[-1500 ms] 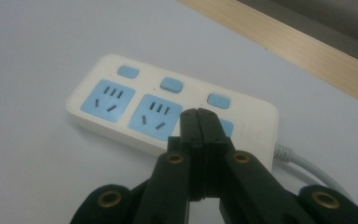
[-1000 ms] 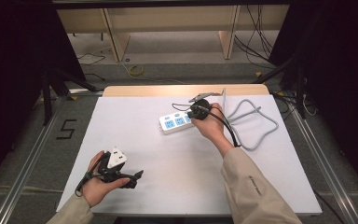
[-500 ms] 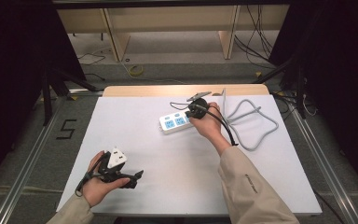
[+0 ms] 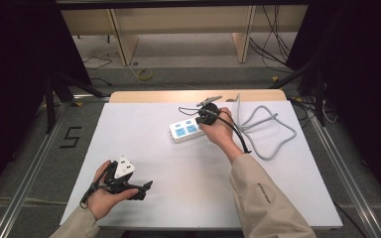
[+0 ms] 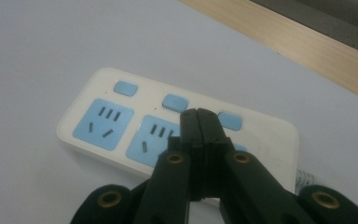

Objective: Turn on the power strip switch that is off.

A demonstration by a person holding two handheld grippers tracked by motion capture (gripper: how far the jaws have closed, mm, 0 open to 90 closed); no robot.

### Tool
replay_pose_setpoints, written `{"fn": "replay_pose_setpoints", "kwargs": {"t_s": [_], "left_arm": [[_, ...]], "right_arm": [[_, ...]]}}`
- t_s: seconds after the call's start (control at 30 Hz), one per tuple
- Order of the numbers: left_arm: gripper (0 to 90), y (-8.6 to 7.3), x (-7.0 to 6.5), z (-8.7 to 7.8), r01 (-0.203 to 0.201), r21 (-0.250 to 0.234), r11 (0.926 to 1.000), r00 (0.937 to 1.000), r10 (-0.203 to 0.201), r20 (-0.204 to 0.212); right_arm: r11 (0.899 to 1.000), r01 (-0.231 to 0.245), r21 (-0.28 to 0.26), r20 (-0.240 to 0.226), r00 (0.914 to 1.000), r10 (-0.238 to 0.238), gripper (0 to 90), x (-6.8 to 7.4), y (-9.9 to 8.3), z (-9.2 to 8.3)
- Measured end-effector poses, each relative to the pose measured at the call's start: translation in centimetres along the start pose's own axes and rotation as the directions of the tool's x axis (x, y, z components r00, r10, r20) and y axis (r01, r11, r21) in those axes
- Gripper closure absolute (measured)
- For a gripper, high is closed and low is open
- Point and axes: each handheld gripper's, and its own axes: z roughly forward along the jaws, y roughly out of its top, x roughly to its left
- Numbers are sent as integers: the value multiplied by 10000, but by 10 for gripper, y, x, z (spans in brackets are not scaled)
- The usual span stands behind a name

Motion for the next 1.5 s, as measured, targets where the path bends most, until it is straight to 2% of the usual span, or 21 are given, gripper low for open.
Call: {"fn": "replay_pose_setpoints", "kwargs": {"t_s": [1.5], "left_arm": [[36, 0, 0, 0, -12, 27, 10000, 10000, 12, 58]], "right_arm": [[9999, 126, 119, -78, 9999, -125, 900, 6, 13, 13]]}}
